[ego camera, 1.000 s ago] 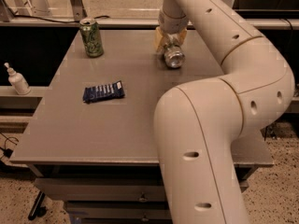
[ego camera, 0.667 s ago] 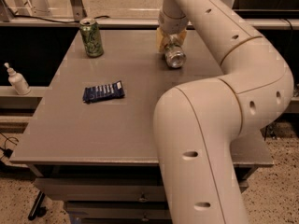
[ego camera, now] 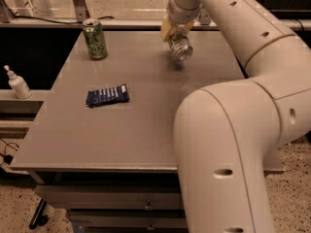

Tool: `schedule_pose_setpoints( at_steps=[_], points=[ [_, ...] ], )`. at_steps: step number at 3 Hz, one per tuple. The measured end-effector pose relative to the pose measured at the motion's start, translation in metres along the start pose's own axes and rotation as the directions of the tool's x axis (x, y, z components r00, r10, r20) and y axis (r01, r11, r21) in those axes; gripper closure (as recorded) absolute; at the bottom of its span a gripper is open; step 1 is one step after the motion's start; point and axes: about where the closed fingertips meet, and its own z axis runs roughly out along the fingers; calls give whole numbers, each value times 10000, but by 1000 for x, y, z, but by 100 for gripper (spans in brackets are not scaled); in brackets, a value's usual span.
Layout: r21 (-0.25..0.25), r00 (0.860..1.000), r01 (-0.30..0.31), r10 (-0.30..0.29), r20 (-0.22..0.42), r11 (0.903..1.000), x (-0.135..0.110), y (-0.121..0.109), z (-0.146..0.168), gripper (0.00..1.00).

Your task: Place 7up can upright

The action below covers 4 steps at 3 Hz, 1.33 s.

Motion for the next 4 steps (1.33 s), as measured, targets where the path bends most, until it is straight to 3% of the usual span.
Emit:
schedule_pose_setpoints(
  at_steps=[1,2,4],
  points=[
    [-449,9890,357,-288,1448,9984,-10,-1,-22,100],
    [-893,9605,706,-435,2748,9935,-8,3,-42,100],
    [-1455,8577,1576,-623,5104,9767,-2,21,-80,100]
  ],
)
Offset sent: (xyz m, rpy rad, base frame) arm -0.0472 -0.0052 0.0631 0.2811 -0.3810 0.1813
